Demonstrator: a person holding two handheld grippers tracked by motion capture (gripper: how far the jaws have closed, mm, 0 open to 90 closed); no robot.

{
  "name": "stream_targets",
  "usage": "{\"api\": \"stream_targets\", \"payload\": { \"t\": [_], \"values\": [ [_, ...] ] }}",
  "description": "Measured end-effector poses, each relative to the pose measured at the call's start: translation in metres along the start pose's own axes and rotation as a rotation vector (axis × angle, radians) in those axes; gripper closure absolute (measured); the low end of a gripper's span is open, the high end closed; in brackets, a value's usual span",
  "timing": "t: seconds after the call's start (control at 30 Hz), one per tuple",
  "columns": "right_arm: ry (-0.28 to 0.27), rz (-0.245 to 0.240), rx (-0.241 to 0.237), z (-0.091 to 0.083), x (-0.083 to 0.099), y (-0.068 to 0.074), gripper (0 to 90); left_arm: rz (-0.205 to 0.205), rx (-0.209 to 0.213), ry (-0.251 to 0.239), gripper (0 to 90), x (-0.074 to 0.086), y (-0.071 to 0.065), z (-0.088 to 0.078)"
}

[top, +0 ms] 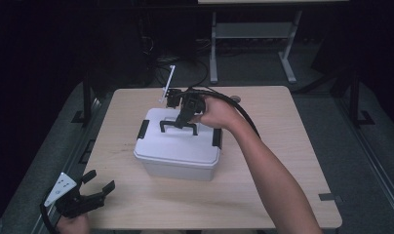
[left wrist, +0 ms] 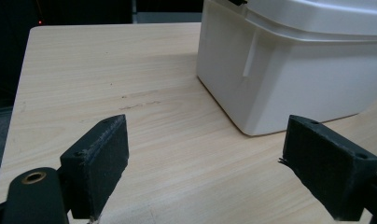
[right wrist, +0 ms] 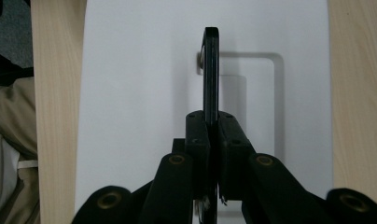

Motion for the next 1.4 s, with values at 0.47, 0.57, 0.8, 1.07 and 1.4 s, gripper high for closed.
{"api": "stream_targets", "payload": {
  "t": [0.47, 0.57, 0.8, 1.07, 1.4],
  "values": [
    [0.019, -0.007, -0.008, 0.009, 0.0, -0.001, 83.9, 0.002, 0.0, 0.002, 13.5, 0.0, 0.0, 0.0],
    [0.015, 0.001, -0.017, 0.009, 0.001, -0.002, 83.2, 0.002, 0.001, 0.004, 13.5, 0.0, 0.0, 0.0],
    [-0.004, 0.017, -0.017, 0.001, 0.004, -0.001, 73.6, 0.006, 0.002, 0.004, 13.5, 0.0, -0.001, 0.0],
    [-0.028, 0.029, -0.035, -0.008, 0.008, 0.005, 70.7, 0.009, 0.0, 0.004, 13.5, 0.0, -0.001, 0.0],
    [-0.042, 0.036, -0.034, -0.018, 0.017, 0.01, 70.8, 0.015, 0.003, 0.008, 13.5, 0.0, -0.002, 0.0]
  ]
}}
Point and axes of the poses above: each handheld gripper's, and its own axes: z roughly forward along the jaws, x roughly out of its underside, y roughly to its left, the point moved 5 cm from there along z, roughly forward along the jaws, and after that the axes turned 9 degrees about -y, right-handed, at the moved point
